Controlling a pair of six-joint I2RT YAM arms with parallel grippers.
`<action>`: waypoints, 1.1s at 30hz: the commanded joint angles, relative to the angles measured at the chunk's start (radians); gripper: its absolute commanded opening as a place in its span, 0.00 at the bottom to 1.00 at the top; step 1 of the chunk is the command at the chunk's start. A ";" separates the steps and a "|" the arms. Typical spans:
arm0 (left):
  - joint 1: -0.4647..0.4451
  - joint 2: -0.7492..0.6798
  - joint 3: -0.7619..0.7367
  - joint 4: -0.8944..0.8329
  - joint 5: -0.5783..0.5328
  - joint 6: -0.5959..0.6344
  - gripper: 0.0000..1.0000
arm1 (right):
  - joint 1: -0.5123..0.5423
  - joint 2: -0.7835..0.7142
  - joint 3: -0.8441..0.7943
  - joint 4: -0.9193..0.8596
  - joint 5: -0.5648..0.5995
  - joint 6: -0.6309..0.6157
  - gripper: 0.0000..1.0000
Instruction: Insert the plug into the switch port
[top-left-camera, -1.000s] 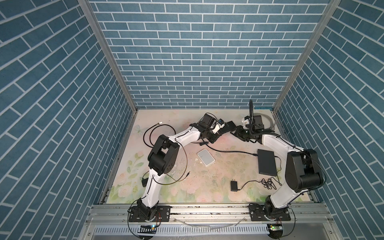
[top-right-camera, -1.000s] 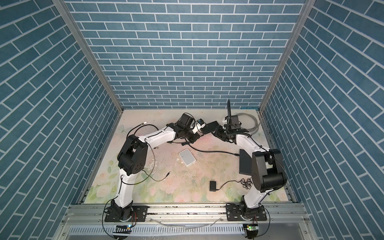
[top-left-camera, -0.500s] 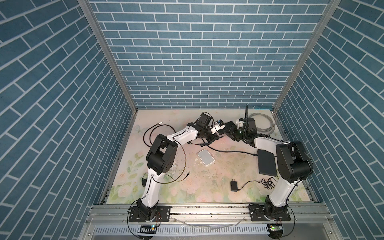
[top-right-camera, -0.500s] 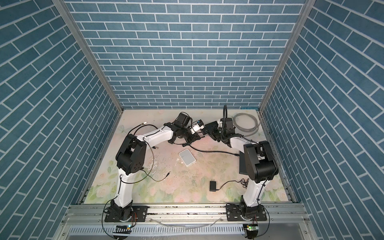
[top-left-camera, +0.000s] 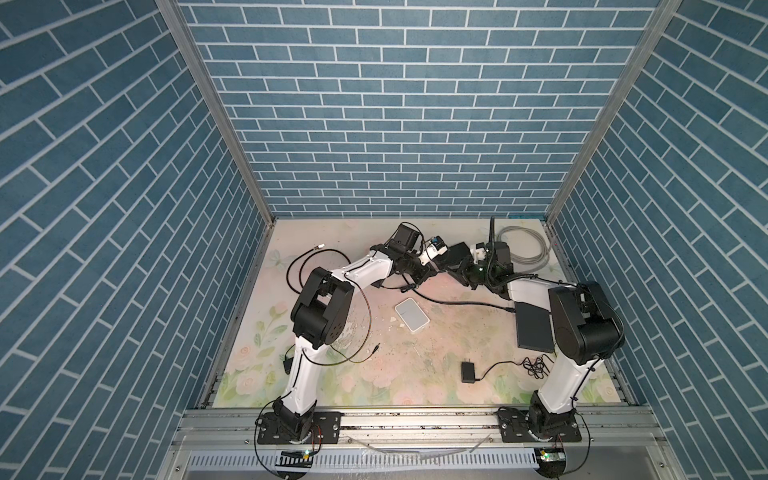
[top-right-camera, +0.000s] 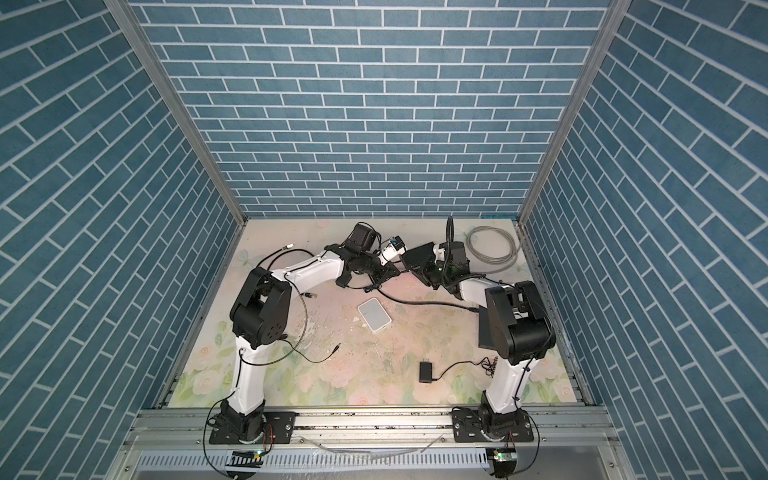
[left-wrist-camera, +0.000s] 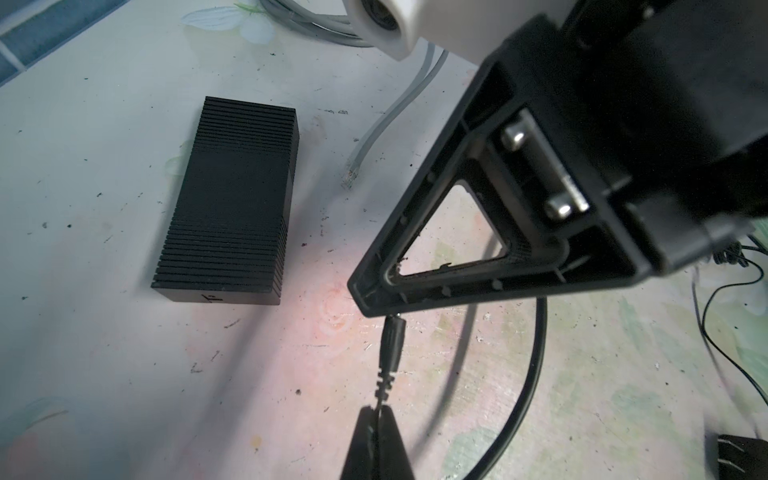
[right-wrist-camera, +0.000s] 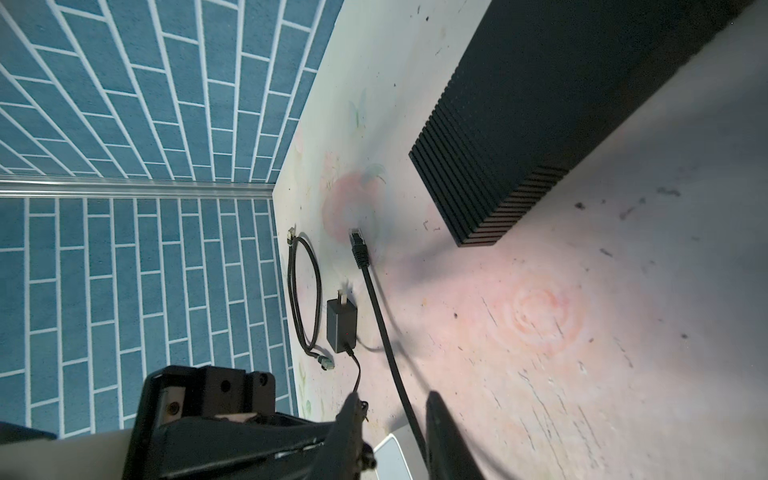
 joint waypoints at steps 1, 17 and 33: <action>0.003 -0.007 -0.008 0.012 0.028 -0.005 0.00 | 0.007 -0.004 -0.040 0.075 -0.026 0.054 0.25; 0.009 0.013 -0.015 0.052 0.005 -0.036 0.09 | 0.014 -0.022 -0.105 0.182 -0.037 0.152 0.07; 0.004 0.034 -0.049 0.097 0.099 -0.006 0.33 | 0.017 -0.009 -0.102 0.187 -0.036 0.163 0.06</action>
